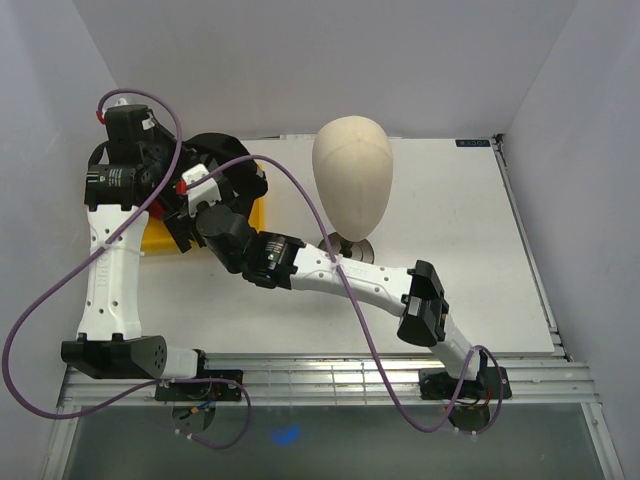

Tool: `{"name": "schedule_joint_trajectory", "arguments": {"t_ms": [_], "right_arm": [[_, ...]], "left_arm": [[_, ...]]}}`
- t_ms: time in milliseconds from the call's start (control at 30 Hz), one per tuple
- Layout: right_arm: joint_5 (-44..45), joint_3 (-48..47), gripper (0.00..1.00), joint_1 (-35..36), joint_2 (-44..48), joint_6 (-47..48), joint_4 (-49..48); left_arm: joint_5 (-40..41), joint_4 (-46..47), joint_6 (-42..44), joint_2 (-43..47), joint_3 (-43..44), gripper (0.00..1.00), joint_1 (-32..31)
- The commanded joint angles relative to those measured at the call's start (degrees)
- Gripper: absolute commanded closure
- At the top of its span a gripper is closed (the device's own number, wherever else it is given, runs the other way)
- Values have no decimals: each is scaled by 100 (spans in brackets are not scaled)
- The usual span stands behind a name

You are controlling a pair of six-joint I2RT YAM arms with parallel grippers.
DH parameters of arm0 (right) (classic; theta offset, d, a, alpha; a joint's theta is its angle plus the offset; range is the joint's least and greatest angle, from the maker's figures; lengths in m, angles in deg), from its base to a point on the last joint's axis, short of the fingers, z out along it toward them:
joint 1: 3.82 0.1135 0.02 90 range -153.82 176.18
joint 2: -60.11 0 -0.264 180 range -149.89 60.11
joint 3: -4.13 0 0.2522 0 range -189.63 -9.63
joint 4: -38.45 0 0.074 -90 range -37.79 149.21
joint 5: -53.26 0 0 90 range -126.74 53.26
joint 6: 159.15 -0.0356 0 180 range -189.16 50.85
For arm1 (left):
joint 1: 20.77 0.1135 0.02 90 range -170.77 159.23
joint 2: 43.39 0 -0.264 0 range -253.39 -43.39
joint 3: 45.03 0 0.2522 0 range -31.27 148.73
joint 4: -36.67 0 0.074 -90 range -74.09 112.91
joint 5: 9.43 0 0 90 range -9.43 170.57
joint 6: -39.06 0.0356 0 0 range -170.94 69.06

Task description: Stack the hats

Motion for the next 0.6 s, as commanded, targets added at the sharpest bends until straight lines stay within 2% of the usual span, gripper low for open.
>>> {"name": "schedule_joint_trajectory", "arguments": {"t_ms": [0, 67, 100, 300, 367, 467, 533, 567], "right_arm": [[289, -135, 6, -9, 96, -188, -169], [455, -74, 0, -9, 114, -162, -161], [517, -65, 3, -18, 123, -144, -135], [834, 155, 30, -53, 281, -65, 6], [913, 138, 48, -53, 290, -30, 84], [975, 146, 59, -53, 351, 32, 198], [940, 155, 62, -53, 422, 41, 260], [887, 164, 67, -53, 457, 41, 339]], "left_arm": [[-17, 143, 6, 294, -26, 100, -4], [-17, 152, 6, 329, -61, 100, -4], [-17, 161, 15, 329, -70, 100, -4], [-17, 187, 58, 381, -105, 100, -4], [-17, 187, 76, 399, -114, 100, -4], [176, 196, 102, 443, -123, 100, -4], [203, 196, 129, 469, -70, 100, -4], [220, 196, 146, 461, -53, 100, -4]]}}
